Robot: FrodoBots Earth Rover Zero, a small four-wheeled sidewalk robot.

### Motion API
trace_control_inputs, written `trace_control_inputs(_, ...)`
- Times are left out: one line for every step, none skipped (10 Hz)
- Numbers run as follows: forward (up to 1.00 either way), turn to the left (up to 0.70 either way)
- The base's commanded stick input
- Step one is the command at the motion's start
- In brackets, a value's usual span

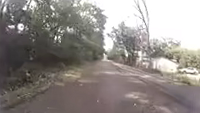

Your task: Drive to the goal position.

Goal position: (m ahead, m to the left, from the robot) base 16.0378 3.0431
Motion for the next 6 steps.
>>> trace_control_inputs(0.70, 0.00)
trace_control_inputs(0.70, 0.00)
trace_control_inputs(0.70, 0.00)
trace_control_inputs(0.70, 0.00)
trace_control_inputs(0.70, 0.00)
trace_control_inputs(0.70, 0.00)
